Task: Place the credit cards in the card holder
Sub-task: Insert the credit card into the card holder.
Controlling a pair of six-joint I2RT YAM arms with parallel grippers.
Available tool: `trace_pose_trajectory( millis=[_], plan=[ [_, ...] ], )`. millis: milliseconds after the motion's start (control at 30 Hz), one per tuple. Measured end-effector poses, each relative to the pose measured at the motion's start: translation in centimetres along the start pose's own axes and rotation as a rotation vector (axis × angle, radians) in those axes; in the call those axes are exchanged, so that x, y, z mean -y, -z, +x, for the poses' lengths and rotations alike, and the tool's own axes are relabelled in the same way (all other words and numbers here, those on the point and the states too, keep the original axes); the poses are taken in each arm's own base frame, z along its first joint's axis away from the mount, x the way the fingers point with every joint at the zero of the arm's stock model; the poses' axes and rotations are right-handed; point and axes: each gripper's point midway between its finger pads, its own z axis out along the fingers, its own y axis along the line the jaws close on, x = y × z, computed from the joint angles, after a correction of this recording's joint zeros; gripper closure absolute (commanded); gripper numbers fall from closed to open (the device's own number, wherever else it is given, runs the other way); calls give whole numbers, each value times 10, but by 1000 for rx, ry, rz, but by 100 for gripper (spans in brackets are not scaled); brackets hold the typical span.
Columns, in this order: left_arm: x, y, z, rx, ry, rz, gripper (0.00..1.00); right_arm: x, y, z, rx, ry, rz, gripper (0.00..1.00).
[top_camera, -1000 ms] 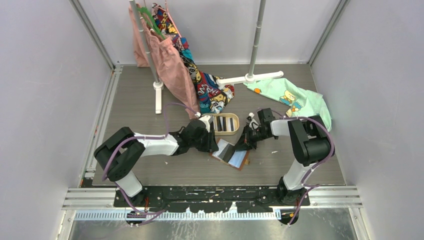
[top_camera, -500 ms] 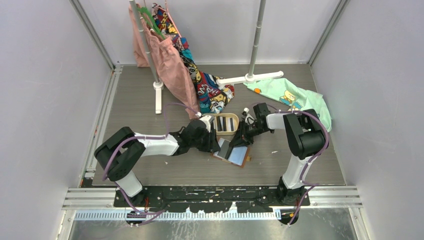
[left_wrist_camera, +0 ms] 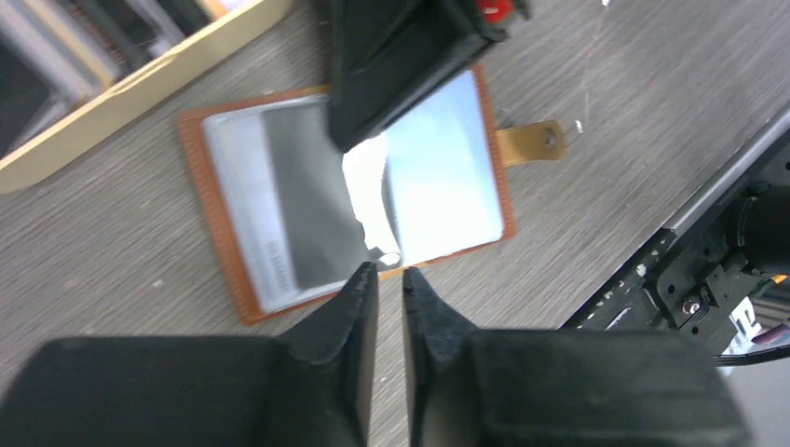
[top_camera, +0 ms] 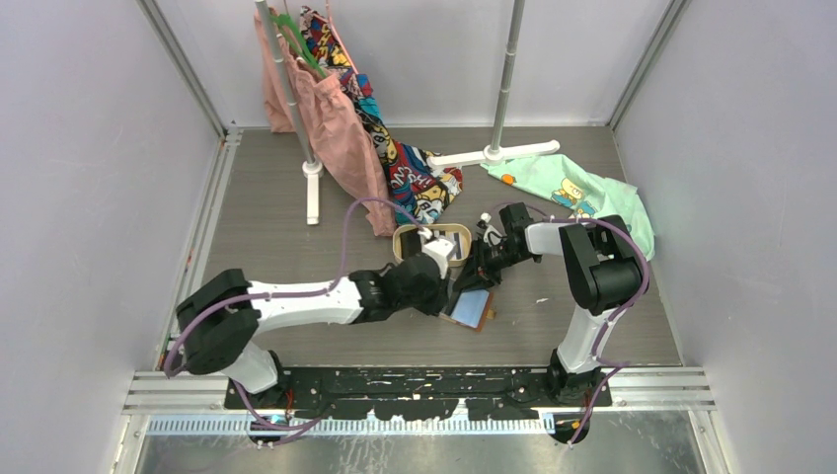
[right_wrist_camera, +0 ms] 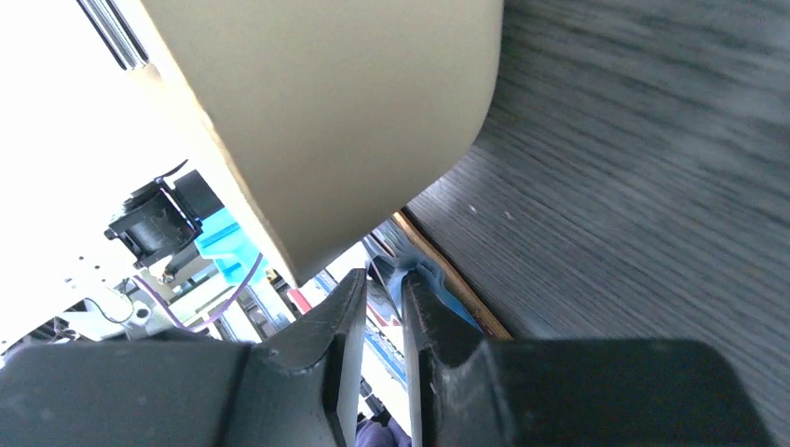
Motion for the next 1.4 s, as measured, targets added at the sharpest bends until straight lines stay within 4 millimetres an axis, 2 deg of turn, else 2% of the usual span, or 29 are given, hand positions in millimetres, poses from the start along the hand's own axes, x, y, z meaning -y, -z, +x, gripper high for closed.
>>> trace_pose_trajectory(
  millis=[133,333,400,533,667,833,1167,1400],
  plan=[
    [30,-20,8,-33,-42,26,87,0,0,0,-2,-2,2,75],
    [43,-53,44,-133,-75,22,82,1,1,1,-3,-6,10,75],
    [42,-59,46,-138,-73,14,79,1,1,1,-4,-6,11,75],
    [42,-61,34,-100,-76,-12,72,1,1,1,-5,-5,11,73],
    [31,-64,31,-76,-90,-68,67,1,1,1,-7,-5,12,70],
    [20,-67,28,-55,-115,-123,62,0,2,0,-9,6,11,59],
    [11,-69,24,-32,-148,-170,58,-8,8,0,-23,54,9,42],
    [9,-68,20,-17,-173,-163,58,-7,26,-1,14,110,59,42]
  ],
)
